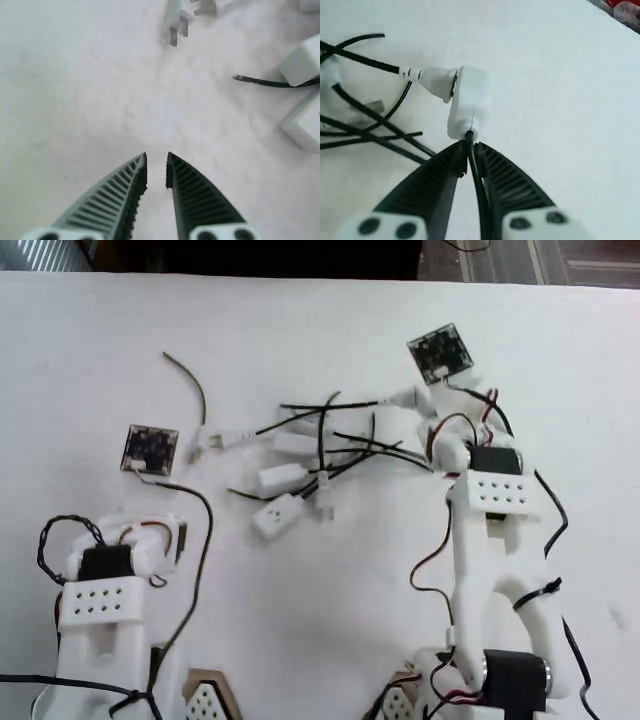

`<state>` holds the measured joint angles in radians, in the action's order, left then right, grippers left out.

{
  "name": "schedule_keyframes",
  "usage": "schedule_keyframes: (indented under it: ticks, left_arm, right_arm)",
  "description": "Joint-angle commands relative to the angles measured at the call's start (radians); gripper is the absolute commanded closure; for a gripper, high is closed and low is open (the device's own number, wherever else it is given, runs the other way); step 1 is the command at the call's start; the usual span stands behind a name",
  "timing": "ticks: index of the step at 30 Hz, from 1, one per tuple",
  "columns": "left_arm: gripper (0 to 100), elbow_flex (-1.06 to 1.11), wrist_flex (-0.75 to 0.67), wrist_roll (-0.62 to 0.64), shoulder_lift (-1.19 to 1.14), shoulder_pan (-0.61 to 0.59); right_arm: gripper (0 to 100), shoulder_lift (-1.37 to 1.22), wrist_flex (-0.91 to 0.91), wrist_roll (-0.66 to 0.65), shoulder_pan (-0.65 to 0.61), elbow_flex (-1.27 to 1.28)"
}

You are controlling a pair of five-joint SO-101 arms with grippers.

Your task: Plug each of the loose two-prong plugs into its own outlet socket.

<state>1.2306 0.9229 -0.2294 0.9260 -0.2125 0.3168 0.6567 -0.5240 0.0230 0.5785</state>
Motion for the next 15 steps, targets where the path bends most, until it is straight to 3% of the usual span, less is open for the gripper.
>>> schedule_keyframes:
  ticks: [1, 6, 8, 15]
  left_arm:
    - [92, -0.003, -0.018, -0.008, 0.021, -0.005]
    - [92, -0.003, -0.018, -0.008, 0.021, -0.005]
    - [92, -0.003, -0.018, -0.008, 0.021, -0.005]
    - [92, -0.003, -0.018, -0.008, 0.021, -0.005]
  right_arm:
    - [98.1, -0.041, -0.139, 0.046, 0.019, -0.055]
    - [98.1, -0.203, -0.358, 0.063, 0.048, -0.074]
    - [98.1, -0.286, -0.404, 0.13, 0.068, -0.126]
    - [98.1, -0.55, -0.306, 0.348, 0.093, -0.434]
